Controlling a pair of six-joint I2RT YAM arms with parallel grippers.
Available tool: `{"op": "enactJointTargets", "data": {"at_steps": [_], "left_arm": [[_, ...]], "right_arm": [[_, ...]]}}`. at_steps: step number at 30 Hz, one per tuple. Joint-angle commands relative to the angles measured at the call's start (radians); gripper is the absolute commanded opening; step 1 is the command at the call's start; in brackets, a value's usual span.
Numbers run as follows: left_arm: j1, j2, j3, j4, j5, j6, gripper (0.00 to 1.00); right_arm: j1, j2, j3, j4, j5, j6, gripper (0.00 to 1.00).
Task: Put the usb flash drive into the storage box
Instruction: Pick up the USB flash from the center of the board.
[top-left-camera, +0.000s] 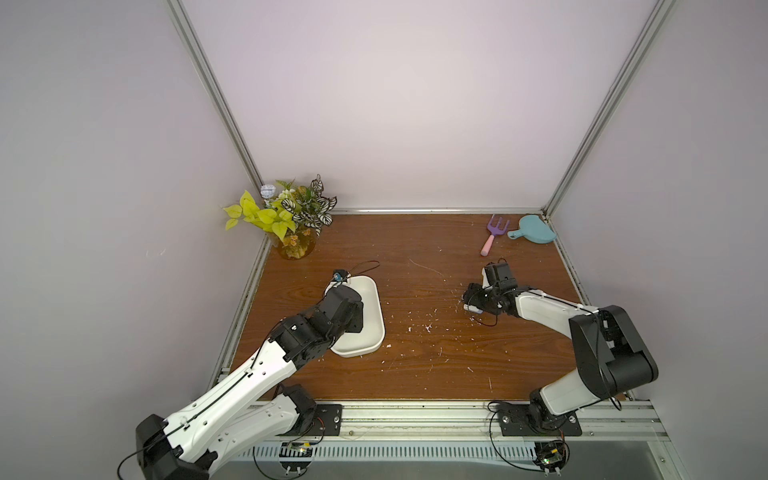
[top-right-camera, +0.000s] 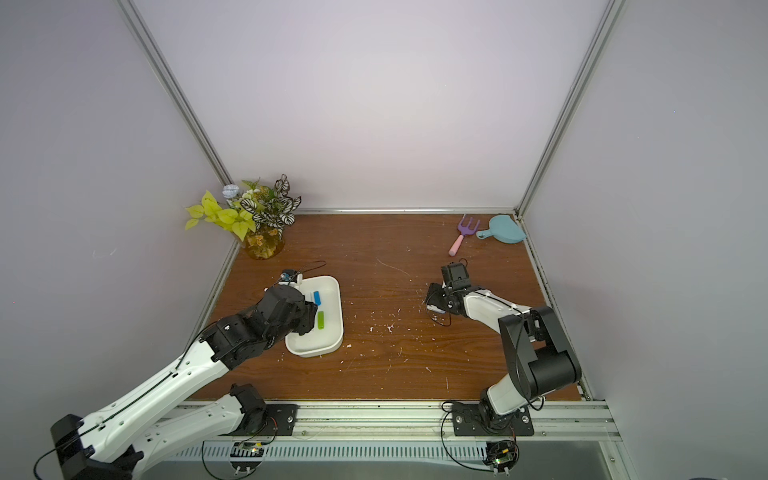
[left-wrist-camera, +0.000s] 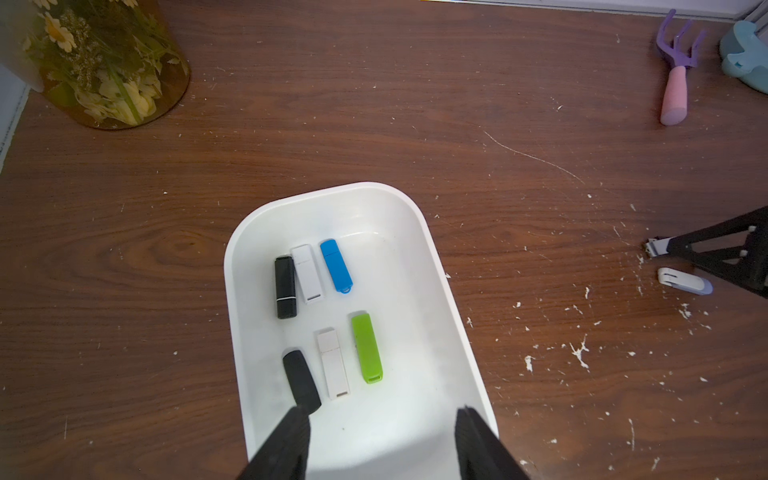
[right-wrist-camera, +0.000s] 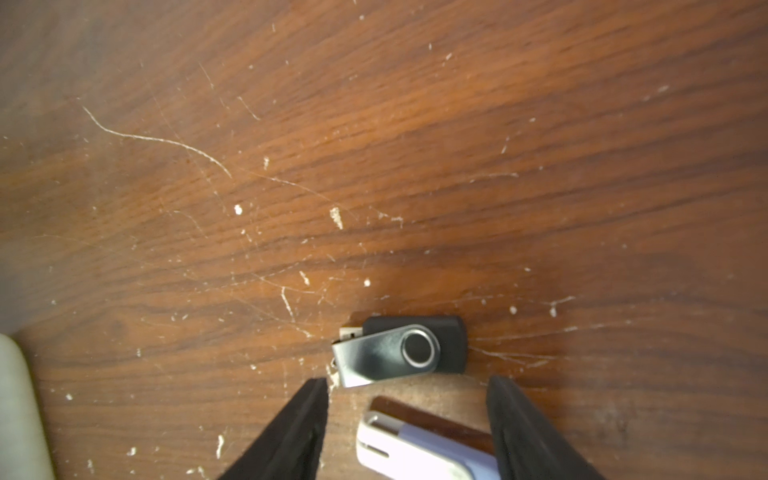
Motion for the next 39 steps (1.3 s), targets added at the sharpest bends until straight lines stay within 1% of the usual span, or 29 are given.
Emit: {"op": "enactJointTargets", "data": {"at_steps": [1, 7, 11, 16, 22, 24, 25, 29, 34, 36, 39], "left_arm": [[0.011, -0.004, -0.013, -0.02, -0.027, 0.009, 0.56], [0.011, 0.0, -0.014, -0.019, -0.029, 0.008, 0.56], [0.011, 0.006, -0.014, -0.019, -0.031, 0.007, 0.56], [0.012, 0.009, -0.015, -0.018, -0.031, 0.006, 0.56], [0.011, 0.009, -0.015, -0.018, -0.033, 0.005, 0.56], [0.011, 0.009, -0.015, -0.018, -0.031, 0.004, 0.56], [0.011, 0.009, -0.016, -0.019, -0.032, 0.005, 0.56], [0.011, 0.009, -0.016, -0.018, -0.034, 0.004, 0.56], [0.011, 0.007, -0.016, -0.018, -0.033, 0.003, 0.56], [0.011, 0.005, -0.019, -0.018, -0.034, 0.002, 0.56], [0.011, 0.006, -0.018, -0.019, -0.035, 0.0, 0.56]], "right_arm": [[0.009, 0.013, 0.01, 0.01, -0.03, 0.024, 0.66], [0.011, 0.102, 0.089, 0.003, -0.034, 0.015, 0.65], [0.016, 0.162, 0.148, -0.011, -0.043, 0.001, 0.6], [0.056, 0.229, 0.233, -0.066, -0.018, -0.041, 0.57], [0.103, 0.226, 0.268, -0.141, 0.088, -0.073, 0.56], [0.123, 0.215, 0.274, -0.181, 0.168, -0.089, 0.56], [0.128, 0.211, 0.273, -0.192, 0.188, -0.094, 0.56], [0.133, 0.193, 0.251, -0.215, 0.199, -0.115, 0.55], [0.146, 0.177, 0.235, -0.24, 0.236, -0.137, 0.47], [0.152, 0.186, 0.24, -0.252, 0.247, -0.144, 0.4], [0.153, 0.205, 0.25, -0.251, 0.256, -0.156, 0.34]]}}
